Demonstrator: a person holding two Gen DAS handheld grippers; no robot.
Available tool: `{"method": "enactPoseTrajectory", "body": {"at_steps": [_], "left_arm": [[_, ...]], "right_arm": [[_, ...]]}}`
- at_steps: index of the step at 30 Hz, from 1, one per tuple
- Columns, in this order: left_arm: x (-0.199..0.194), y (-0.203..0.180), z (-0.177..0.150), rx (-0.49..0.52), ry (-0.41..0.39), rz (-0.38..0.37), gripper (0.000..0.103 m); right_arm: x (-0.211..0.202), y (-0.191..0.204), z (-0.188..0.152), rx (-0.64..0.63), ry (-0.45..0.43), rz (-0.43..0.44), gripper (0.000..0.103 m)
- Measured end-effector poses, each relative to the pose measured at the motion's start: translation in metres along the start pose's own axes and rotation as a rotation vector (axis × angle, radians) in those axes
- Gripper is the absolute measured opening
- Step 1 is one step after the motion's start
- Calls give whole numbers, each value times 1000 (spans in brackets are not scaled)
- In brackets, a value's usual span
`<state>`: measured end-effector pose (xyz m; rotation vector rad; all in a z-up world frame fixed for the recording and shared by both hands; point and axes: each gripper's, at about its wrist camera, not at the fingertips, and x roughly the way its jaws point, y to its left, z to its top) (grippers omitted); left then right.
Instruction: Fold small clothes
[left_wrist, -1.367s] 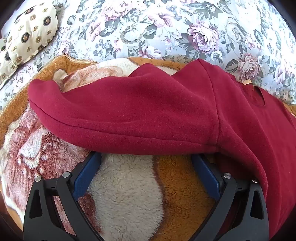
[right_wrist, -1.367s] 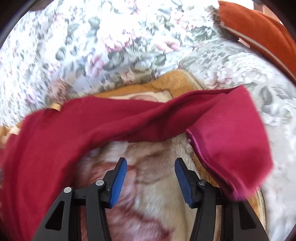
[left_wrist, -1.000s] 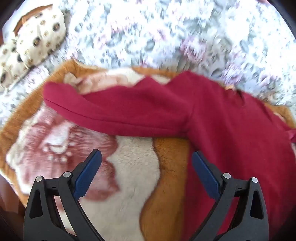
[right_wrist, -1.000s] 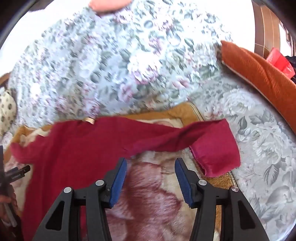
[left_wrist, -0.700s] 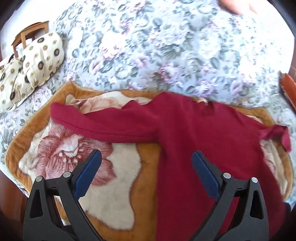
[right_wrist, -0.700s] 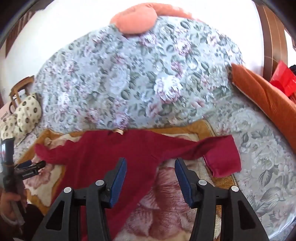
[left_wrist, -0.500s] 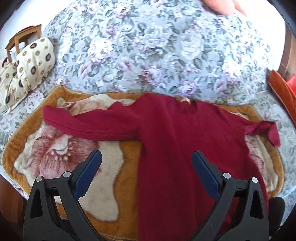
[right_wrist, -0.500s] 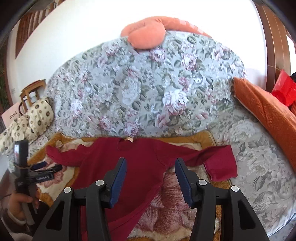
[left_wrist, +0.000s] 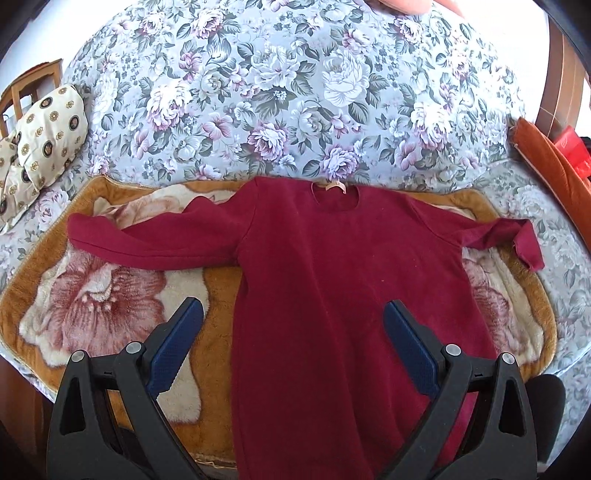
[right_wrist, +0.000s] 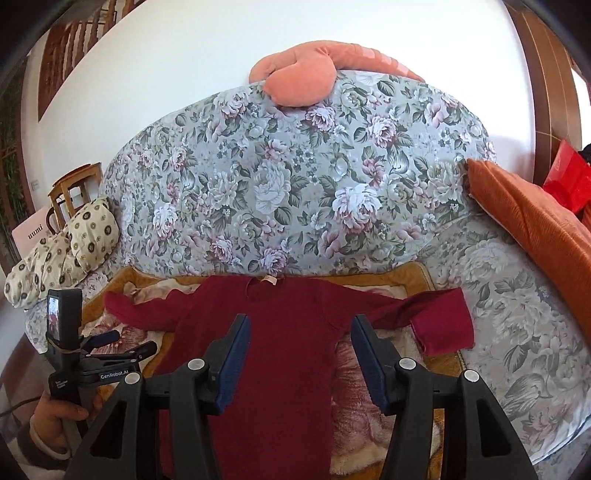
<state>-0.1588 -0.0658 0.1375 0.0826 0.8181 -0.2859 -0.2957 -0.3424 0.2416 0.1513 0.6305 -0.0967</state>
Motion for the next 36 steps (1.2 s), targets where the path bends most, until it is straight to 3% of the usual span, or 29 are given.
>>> {"method": "enactPoseTrajectory", "body": {"at_steps": [17,36], "left_arm": [[-4,6,7,-16,-31,36,99],[-3,-3,15,-14,-41,14,99]], "right_arm": [[59,28,-15,-19,92,-10,54],[84,27,-19,6,147,-61,54]]}}
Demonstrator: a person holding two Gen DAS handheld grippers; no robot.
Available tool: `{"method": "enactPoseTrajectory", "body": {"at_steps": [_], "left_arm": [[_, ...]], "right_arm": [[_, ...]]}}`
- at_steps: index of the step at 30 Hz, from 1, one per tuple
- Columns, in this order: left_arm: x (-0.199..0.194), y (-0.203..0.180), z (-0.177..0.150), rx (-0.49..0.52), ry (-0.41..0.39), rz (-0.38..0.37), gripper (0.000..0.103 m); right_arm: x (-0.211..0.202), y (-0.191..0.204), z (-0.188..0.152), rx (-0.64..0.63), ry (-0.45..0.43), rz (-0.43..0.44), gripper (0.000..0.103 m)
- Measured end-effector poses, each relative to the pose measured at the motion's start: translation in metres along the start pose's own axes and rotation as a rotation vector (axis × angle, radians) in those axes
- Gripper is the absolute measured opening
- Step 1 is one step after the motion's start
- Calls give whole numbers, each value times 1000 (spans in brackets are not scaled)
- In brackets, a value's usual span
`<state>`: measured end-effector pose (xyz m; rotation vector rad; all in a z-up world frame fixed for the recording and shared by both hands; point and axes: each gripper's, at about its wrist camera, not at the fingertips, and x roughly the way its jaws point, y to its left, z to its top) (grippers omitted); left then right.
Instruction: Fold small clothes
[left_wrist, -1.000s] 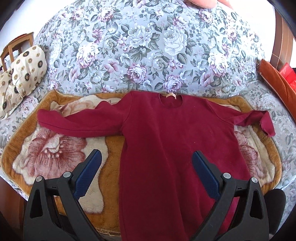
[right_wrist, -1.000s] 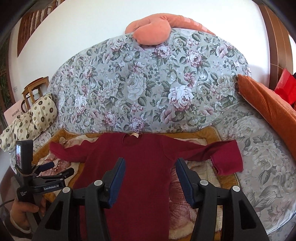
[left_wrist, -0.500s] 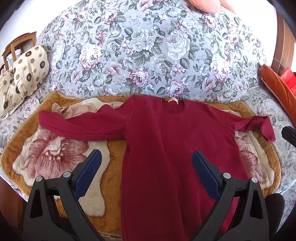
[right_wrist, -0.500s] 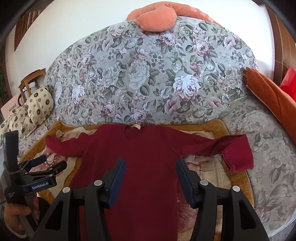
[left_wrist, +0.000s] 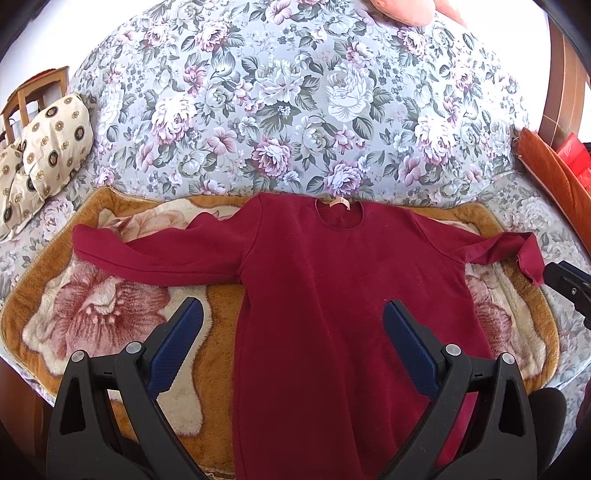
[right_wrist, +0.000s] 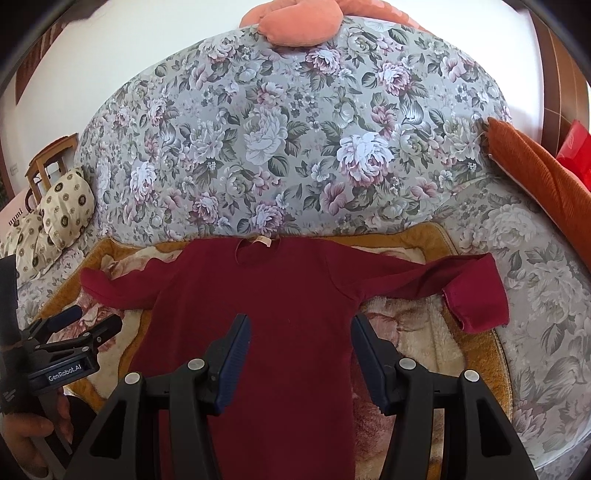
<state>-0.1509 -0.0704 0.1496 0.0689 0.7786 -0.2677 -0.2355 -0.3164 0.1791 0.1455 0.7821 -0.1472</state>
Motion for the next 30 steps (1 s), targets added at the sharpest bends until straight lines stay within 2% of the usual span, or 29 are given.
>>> {"method": "enactPoseTrajectory", "body": {"at_steps": [10,30], "left_arm": [[4,-3,0,-7,6,-2,99],[29,16,9,-15,44,2,99]], "right_arm": [[11,3,2,3,22,-4,54],[53,22,13,-17,69,22,54]]}}
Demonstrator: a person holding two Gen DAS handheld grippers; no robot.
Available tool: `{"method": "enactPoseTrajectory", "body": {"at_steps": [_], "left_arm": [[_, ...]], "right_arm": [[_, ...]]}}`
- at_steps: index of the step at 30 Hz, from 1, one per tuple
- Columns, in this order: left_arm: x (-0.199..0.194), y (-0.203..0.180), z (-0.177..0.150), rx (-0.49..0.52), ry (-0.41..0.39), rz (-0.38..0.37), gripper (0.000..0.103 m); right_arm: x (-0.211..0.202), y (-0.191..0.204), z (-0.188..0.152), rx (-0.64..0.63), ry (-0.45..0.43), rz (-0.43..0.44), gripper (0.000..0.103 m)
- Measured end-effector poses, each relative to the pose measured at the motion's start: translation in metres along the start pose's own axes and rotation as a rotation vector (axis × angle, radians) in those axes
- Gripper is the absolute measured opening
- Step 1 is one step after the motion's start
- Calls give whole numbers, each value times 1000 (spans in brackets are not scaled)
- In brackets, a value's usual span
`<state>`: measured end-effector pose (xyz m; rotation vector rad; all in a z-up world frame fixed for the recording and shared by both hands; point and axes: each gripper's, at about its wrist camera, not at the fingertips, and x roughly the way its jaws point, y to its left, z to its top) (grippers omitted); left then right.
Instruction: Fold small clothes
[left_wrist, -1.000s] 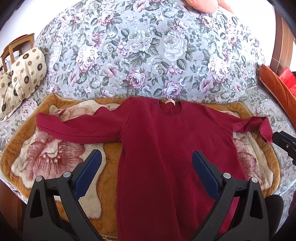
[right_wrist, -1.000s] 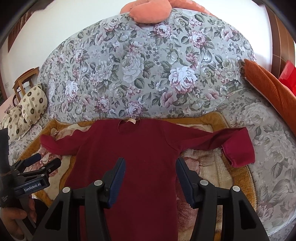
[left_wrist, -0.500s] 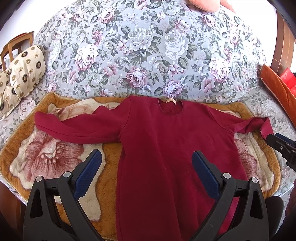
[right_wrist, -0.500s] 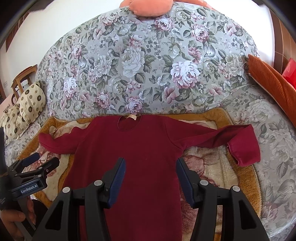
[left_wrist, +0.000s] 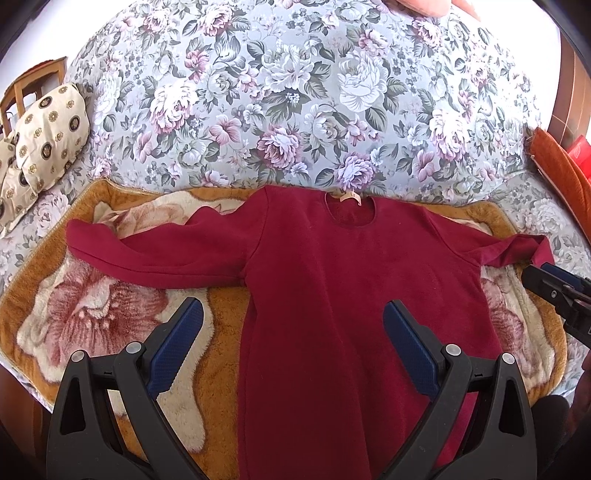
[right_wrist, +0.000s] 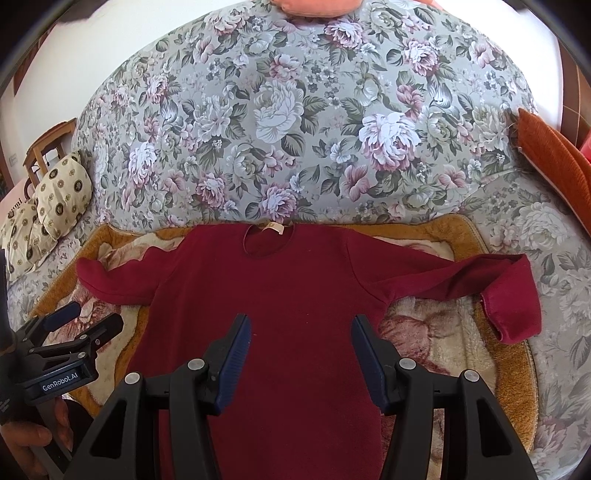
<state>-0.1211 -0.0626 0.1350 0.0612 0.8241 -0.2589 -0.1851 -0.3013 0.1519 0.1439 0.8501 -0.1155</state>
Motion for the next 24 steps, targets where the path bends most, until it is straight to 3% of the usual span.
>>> {"method": "enactPoseTrajectory", "body": {"at_steps": [24], "left_arm": [[39,25,10,-39,37,30,99]], "right_arm": [[59,40,15,-64,64,37,54]]}}
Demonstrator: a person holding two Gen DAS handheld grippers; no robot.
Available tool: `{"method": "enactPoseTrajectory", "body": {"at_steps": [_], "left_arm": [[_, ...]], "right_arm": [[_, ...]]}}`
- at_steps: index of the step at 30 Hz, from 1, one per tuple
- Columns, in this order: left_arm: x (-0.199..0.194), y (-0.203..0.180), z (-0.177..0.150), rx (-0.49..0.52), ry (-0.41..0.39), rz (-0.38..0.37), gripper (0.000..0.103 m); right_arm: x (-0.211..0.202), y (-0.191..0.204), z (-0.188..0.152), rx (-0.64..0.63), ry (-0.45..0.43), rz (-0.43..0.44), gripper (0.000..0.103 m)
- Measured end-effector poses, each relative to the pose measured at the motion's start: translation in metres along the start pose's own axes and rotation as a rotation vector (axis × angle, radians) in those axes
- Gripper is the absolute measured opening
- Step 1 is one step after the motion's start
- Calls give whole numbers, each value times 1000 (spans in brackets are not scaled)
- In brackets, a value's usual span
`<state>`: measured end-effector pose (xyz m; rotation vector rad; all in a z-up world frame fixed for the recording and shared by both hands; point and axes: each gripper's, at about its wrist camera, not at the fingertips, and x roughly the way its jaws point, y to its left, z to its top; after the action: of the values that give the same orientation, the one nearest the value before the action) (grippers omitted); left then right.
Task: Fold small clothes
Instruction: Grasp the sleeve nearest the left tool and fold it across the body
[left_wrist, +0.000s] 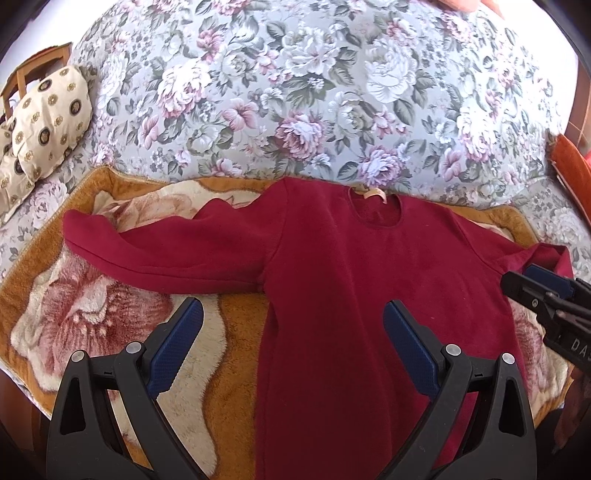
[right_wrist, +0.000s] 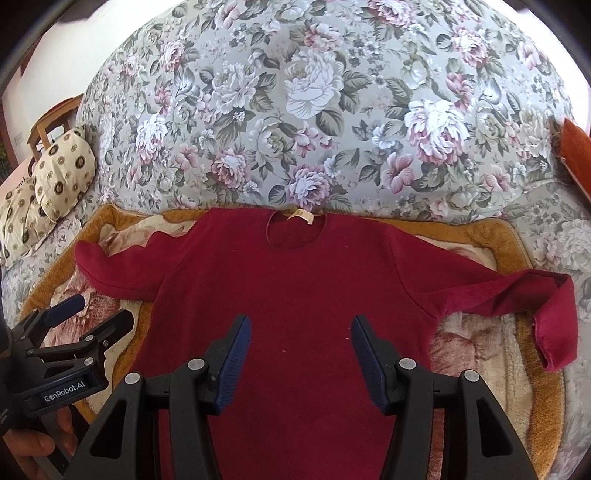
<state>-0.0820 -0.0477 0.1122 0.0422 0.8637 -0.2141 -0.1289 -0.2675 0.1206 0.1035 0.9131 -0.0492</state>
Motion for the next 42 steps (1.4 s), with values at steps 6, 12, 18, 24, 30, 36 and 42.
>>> {"method": "enactPoseTrajectory", "body": {"at_steps": [6,12,18,24,30,36,42], "left_arm": [[11,12,2,-12,9,19,99],[26,37,7,-60,36,25,99],[44,123,14,-302,71,21,99],[66,226,19,-578,53,116,99],[96,276,22,-710,46,100,99],[125,300,20,-810,36,35,74],[121,298,26,-793,5,29,13]], "right_arm": [[21,17,6,-29,20,13,54],[47,31,9,-39,53,22,54],[76,51,15,-76,87,53,54],[104,77,22,-123,108,94,54],[144,96,37,-132,124,115,54],[170,100,46,-117,153,116,54],[167,93,41,-100,160,137,54]]}}
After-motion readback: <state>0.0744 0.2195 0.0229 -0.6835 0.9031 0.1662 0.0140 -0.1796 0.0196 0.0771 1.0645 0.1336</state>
